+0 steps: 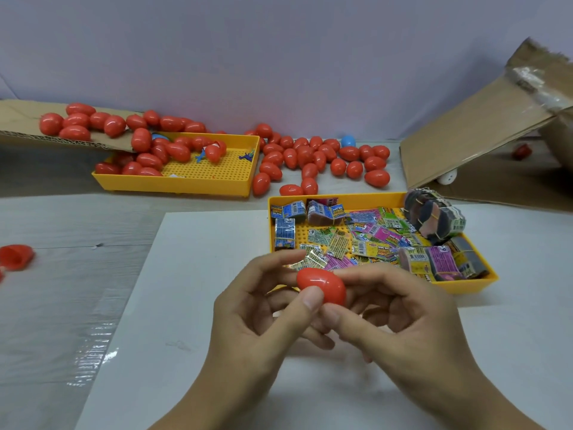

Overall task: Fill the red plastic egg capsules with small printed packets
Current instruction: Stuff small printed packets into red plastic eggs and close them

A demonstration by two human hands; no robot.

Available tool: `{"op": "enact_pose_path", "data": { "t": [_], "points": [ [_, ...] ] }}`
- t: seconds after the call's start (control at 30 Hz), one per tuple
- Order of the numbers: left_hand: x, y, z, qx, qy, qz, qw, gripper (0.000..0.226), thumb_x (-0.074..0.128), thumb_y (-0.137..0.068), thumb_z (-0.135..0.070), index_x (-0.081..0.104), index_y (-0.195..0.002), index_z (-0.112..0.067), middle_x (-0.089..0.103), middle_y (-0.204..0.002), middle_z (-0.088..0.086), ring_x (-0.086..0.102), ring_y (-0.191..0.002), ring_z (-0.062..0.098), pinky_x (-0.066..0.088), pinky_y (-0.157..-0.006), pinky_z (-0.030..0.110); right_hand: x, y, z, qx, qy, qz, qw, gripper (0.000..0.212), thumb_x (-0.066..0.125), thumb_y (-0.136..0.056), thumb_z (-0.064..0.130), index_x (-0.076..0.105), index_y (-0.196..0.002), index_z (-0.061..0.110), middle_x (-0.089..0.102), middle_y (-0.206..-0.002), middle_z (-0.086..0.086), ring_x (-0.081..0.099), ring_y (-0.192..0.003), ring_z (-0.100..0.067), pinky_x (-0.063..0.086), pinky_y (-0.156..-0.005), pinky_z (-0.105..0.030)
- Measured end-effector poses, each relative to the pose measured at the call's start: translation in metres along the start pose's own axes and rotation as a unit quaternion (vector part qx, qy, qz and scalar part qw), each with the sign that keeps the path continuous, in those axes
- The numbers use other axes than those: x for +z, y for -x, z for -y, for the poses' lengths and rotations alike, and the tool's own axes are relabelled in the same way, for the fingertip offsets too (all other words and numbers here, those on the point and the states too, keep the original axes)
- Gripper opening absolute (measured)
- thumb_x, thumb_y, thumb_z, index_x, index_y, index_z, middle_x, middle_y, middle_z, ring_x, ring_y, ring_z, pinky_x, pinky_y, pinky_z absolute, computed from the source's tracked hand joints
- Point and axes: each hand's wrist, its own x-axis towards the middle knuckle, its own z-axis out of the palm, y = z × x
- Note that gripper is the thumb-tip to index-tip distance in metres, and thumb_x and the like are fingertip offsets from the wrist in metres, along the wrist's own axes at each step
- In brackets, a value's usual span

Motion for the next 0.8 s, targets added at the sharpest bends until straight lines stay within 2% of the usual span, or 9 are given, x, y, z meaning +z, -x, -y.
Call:
{"op": "enact_pose_path", "data": {
  "t": [0.07, 0.17, 0.3, 0.37, 0.47, 0.6, 0.7, 0.77, 0.8],
  "points": [
    [0.0011, 0.0001, 0.0027, 0.012, -0.008, -0.021, 1.000, 0.033, 0.081, -0.062, -0.024, 0.069, -0.093, -0.024, 0.070, -0.087, 0.014, 0.072, -0.066, 0.027, 0.057, -0.059, 0.027, 0.0026, 0.0015, 0.0009, -0.038, 0.028, -0.018, 0.999, 0.036, 0.081, -0.068, 0.052, 0.072, -0.095, 0.031, 0.070, -0.072, 0.004, 0.064, -0.056, -0.011, 0.048, -0.045, -0.021],
    [0.0005, 0.0007, 0.0056, 0.034, -0.037, -0.005, 0.999, 0.030, 0.083, -0.063, -0.023, 0.068, -0.089, -0.023, 0.074, -0.089, 0.010, 0.074, -0.079, 0.022, 0.057, -0.067, 0.021, 0.0057, 0.0033, 0.0012, -0.074, 0.056, -0.037, 0.995, 0.033, 0.079, -0.070, 0.053, 0.069, -0.092, 0.029, 0.066, -0.068, 0.009, 0.061, -0.052, -0.011, 0.047, -0.042, -0.024],
    [-0.0023, -0.0004, 0.0054, 0.035, -0.053, 0.010, 0.998, 0.027, 0.075, -0.074, -0.029, 0.075, -0.101, -0.025, 0.076, -0.097, 0.009, 0.074, -0.088, 0.027, 0.057, -0.076, 0.029, 0.0044, 0.0056, 0.0001, -0.092, 0.052, -0.035, 0.994, 0.030, 0.082, -0.072, 0.040, 0.068, -0.094, 0.026, 0.064, -0.069, 0.007, 0.060, -0.051, -0.014, 0.045, -0.040, -0.026],
    [-0.0037, -0.0010, 0.0045, 0.016, -0.035, 0.019, 0.999, 0.028, 0.070, -0.079, -0.032, 0.077, -0.105, -0.026, 0.075, -0.100, 0.009, 0.074, -0.088, 0.030, 0.058, -0.075, 0.033, 0.0039, 0.0062, -0.0008, -0.106, 0.050, -0.031, 0.993, 0.025, 0.080, -0.075, 0.035, 0.067, -0.094, 0.026, 0.065, -0.070, 0.007, 0.060, -0.052, -0.014, 0.044, -0.038, -0.029],
    [-0.0048, -0.0007, 0.0020, -0.002, -0.035, 0.049, 0.998, 0.030, 0.063, -0.087, -0.040, 0.077, -0.108, -0.024, 0.074, -0.094, 0.010, 0.070, -0.075, 0.027, 0.057, -0.067, 0.031, 0.0020, 0.0061, -0.0015, -0.113, 0.046, -0.028, 0.992, 0.022, 0.074, -0.082, 0.038, 0.068, -0.101, 0.030, 0.064, -0.073, 0.008, 0.059, -0.053, -0.015, 0.043, -0.039, -0.035],
    [-0.0037, 0.0006, 0.0021, -0.037, -0.020, 0.067, 0.997, 0.046, 0.060, -0.088, -0.057, 0.079, -0.102, -0.017, 0.067, -0.082, 0.013, 0.058, -0.063, 0.020, 0.049, -0.056, 0.025, -0.0013, 0.0057, -0.0008, -0.072, 0.054, 0.007, 0.996, 0.042, 0.068, -0.082, 0.052, 0.063, -0.123, 0.041, 0.064, -0.085, 0.004, 0.060, -0.061, -0.021, 0.047, -0.045, -0.041],
    [-0.0028, 0.0005, 0.0028, -0.047, -0.007, 0.064, 0.997, 0.041, 0.060, -0.088, -0.054, 0.076, -0.103, -0.019, 0.065, -0.075, 0.009, 0.056, -0.056, 0.018, 0.047, -0.050, 0.024, 0.0002, 0.0059, -0.0010, -0.074, 0.078, 0.031, 0.994, 0.036, 0.065, -0.085, 0.052, 0.069, -0.117, 0.038, 0.067, -0.089, 0.000, 0.064, -0.068, -0.024, 0.049, -0.046, -0.046],
    [-0.0022, -0.0006, 0.0011, -0.061, 0.018, 0.047, 0.997, 0.034, 0.060, -0.085, -0.049, 0.071, -0.108, -0.027, 0.063, -0.068, 0.007, 0.055, -0.048, 0.015, 0.047, -0.045, 0.026, 0.0004, 0.0057, -0.0014, -0.077, 0.079, 0.029, 0.993, 0.034, 0.066, -0.085, 0.051, 0.071, -0.115, 0.036, 0.068, -0.086, 0.002, 0.063, -0.064, -0.022, 0.048, -0.043, -0.044],
    [-0.0024, -0.0009, 0.0008, -0.063, 0.024, 0.039, 0.997, 0.031, 0.060, -0.083, -0.048, 0.070, -0.104, -0.027, 0.062, -0.065, 0.005, 0.054, -0.045, 0.014, 0.047, -0.044, 0.026, 0.0003, 0.0057, -0.0019, -0.080, 0.078, 0.030, 0.993, 0.033, 0.067, -0.085, 0.049, 0.071, -0.115, 0.035, 0.067, -0.084, 0.005, 0.062, -0.062, -0.020, 0.047, -0.043, -0.042]
  ]
}}
